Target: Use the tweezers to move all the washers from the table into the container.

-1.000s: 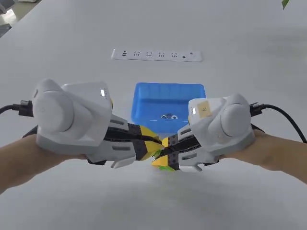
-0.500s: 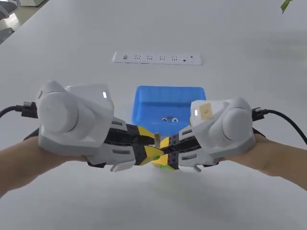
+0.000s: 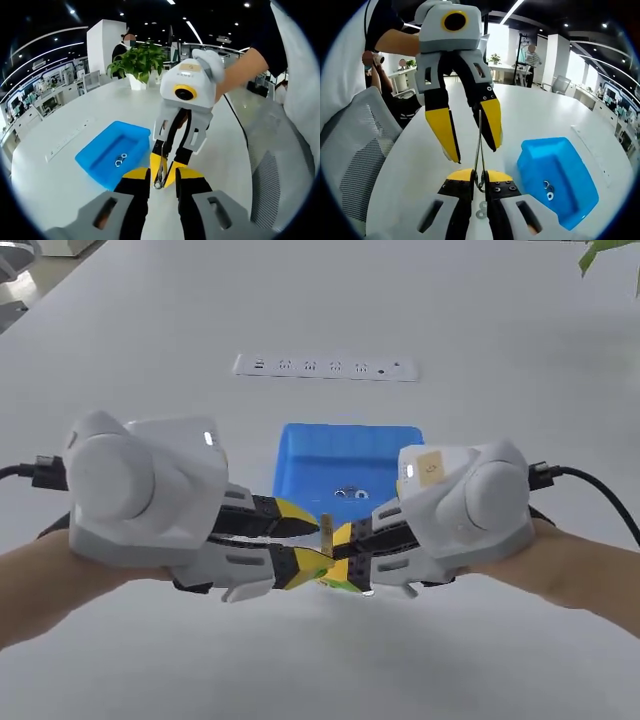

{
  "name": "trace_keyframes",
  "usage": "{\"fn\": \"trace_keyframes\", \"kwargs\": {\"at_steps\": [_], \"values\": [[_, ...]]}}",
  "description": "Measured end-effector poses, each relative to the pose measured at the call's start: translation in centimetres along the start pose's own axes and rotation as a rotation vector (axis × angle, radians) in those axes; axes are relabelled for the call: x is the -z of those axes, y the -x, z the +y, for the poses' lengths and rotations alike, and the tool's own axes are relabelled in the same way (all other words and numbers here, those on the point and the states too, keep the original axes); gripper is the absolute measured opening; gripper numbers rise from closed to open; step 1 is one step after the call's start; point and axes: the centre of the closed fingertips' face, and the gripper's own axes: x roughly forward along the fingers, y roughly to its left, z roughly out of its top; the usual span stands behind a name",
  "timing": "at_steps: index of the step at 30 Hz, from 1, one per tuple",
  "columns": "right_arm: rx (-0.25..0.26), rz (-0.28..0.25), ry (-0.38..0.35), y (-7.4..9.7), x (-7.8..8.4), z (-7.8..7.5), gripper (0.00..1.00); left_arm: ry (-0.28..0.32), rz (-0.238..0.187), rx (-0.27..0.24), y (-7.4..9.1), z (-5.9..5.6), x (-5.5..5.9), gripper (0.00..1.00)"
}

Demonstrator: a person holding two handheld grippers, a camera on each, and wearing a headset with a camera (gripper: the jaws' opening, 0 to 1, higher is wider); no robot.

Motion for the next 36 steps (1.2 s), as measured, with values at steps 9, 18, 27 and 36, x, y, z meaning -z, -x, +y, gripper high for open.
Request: {"fn": "trace_keyframes", "kwargs": {"at_steps": [9,18,27,36], "values": [[0.016,-0.003,-0.033,1.6,-0.2,-0.1,0.09,0.055,0.005,-0.084,2.2,0.5,1.8,0.33],[0.034,-0.004,-0.026,3.6,-1.2,-0.2,0.09,0.097,0.029,-0.123,3.3,-0.3,3.8,0.51],[0.056,0.005,-0.007,5.3,-2.2,-1.1,0.09,0.145,0.002,-0.153,3.9,-0.7,4.2,0.6],[0.102,-0.016,0.004,7.0,-3.9,-2.9,0.09,0.173,-0.012,-0.198,4.2,-0.5,4.5,0.79]]}}
